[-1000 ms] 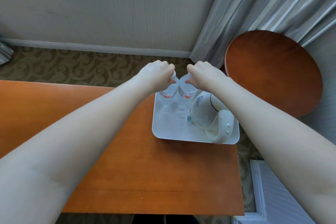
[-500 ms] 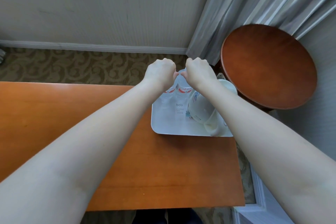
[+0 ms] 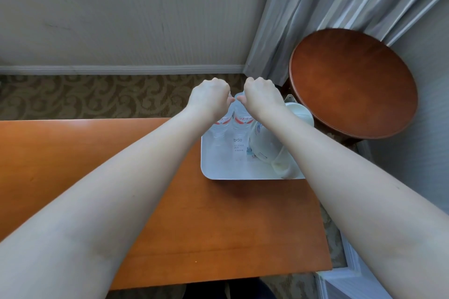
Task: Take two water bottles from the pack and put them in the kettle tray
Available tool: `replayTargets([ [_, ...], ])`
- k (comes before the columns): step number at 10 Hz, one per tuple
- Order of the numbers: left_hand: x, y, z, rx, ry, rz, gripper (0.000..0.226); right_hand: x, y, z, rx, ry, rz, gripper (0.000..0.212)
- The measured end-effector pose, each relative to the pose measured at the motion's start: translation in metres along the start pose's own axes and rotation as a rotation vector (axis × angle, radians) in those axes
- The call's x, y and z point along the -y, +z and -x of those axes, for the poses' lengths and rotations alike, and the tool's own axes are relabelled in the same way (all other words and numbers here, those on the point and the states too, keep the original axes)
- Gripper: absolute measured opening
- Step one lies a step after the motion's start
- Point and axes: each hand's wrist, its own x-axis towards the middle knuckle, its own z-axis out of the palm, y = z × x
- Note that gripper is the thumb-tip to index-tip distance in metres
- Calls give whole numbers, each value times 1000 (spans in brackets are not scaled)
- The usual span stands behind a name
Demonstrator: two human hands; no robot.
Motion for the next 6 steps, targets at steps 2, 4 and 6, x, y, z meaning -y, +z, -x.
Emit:
replayTargets([
  [2,1,-3,-1,20,-91,22,41,-3,1,7,-12,40,-61,39],
  [4,6,-6,2,83,-171,103,53,-14,-4,12,5,22,-145,47],
  [6,11,-12,10,187,-225,168,64,-21,-24,25,-15,61,-328,50],
])
